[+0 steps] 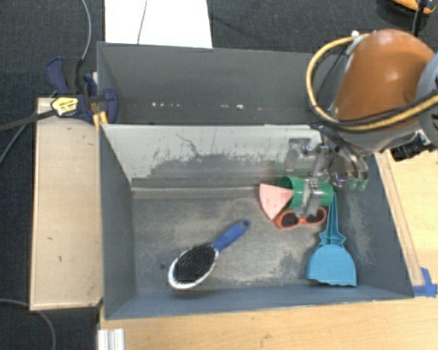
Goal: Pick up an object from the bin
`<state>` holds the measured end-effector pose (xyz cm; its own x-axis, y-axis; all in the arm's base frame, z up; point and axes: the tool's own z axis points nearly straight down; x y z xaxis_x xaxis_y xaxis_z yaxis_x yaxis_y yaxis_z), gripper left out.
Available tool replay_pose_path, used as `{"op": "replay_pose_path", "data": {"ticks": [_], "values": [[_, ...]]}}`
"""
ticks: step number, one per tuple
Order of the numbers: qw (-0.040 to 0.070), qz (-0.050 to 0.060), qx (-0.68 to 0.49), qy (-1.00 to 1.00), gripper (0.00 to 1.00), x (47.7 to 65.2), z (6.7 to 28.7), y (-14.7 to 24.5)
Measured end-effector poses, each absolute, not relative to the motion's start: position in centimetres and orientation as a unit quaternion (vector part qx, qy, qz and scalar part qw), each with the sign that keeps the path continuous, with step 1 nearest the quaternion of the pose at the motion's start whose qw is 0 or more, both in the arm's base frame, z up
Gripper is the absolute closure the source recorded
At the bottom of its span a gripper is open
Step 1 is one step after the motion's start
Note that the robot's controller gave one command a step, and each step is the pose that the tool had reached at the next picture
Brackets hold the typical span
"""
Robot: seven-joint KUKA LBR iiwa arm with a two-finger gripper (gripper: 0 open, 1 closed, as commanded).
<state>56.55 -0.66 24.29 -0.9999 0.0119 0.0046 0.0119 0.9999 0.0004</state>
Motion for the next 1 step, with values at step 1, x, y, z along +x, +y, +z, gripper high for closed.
{"op": "replay_pose_path", "data": {"ticks": [1], "values": [[-0.002,0.0,-0.006,-1.0,0.0,56.68,24.77,-0.66]]}}
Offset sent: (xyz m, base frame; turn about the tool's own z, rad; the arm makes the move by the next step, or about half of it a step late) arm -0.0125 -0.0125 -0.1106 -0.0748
